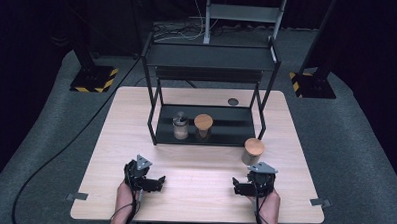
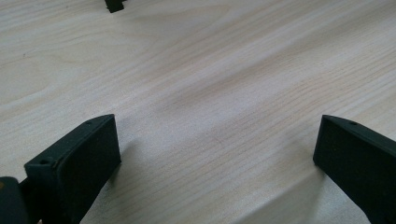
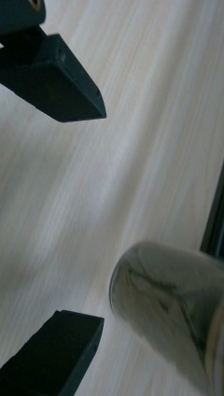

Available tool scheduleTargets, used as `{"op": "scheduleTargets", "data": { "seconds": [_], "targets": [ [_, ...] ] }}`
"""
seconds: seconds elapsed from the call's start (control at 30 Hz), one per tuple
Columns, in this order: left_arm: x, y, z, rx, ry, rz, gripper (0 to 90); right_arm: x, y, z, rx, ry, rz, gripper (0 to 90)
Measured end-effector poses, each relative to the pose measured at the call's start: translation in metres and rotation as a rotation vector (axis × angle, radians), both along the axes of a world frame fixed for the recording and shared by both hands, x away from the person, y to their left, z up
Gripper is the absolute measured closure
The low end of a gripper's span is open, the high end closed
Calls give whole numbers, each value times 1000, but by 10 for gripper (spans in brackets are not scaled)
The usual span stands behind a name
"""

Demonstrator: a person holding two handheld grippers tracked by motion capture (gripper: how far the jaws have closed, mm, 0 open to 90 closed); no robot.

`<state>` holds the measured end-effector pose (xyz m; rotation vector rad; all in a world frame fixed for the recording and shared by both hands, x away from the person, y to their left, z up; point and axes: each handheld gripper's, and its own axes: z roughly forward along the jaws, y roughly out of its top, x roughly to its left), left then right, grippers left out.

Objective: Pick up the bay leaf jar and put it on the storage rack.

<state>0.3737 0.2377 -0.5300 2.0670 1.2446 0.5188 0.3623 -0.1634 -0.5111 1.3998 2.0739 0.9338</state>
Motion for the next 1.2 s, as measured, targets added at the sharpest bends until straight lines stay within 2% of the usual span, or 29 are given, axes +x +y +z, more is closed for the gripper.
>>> {"op": "scheduleTargets", "data": {
  "seconds": [0.27, 0.63, 0.93, 1.2],
  "targets": [
    [0, 0, 0, 0, -1, -1, 1, 13, -14, 5, 6, -31, -66, 13],
    [0, 0, 0, 0, 0, -1, 1, 37, -16, 6, 8, -71, -115, 11],
    [0, 0, 0, 0, -1, -1, 1, 57, -14, 8, 20, -89, -117, 3],
    [0, 0, 0, 0, -1, -1, 1, 72, -12, 4, 24, -76, -131, 0]
  ]
}}
